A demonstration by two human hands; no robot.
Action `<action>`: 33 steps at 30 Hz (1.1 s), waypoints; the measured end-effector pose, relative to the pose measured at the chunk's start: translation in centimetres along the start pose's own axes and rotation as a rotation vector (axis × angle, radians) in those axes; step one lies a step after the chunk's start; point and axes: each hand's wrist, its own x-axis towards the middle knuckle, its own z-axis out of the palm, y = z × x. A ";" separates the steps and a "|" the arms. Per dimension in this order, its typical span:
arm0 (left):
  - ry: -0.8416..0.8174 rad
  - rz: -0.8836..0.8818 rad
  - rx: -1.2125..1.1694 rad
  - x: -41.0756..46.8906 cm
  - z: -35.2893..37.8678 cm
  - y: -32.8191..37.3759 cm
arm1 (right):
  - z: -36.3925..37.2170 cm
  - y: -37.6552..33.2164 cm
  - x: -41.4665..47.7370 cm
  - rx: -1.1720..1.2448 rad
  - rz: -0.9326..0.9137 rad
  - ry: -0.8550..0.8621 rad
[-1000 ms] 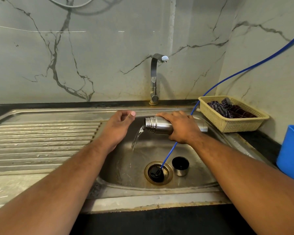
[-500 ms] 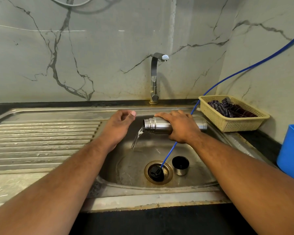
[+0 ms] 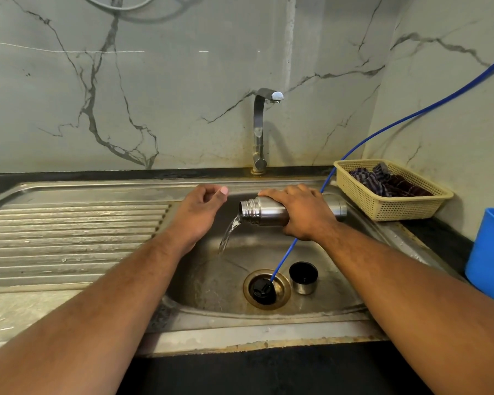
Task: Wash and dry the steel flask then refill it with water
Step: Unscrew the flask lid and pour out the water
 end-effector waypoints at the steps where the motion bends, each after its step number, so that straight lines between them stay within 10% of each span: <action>1: 0.002 0.001 0.003 0.0 0.0 0.0 | 0.0 0.0 0.0 -0.003 0.000 0.003; 33: -0.009 -0.003 0.003 0.6 -0.1 -0.7 | 0.0 -0.3 0.2 -0.038 -0.013 0.005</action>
